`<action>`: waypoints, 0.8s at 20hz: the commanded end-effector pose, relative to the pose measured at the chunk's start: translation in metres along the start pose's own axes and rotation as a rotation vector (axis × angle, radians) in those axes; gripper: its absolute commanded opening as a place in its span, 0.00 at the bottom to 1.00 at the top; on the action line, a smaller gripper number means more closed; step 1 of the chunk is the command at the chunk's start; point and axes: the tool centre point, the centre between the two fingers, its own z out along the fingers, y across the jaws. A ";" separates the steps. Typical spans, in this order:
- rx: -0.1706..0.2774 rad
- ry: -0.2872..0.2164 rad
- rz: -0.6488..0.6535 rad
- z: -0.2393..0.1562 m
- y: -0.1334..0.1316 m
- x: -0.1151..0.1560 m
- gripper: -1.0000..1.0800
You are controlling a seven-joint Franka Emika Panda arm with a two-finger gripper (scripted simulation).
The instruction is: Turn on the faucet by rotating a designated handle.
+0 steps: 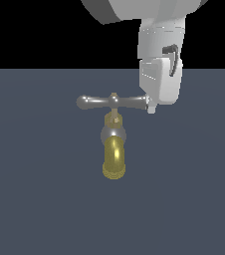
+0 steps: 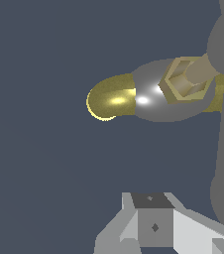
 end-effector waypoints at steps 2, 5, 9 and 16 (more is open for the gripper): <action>0.000 0.000 -0.001 0.000 0.000 0.000 0.00; 0.000 0.000 -0.001 0.000 0.008 -0.001 0.00; 0.000 0.000 -0.001 0.000 0.019 -0.002 0.00; 0.000 0.000 -0.001 0.000 0.037 -0.005 0.00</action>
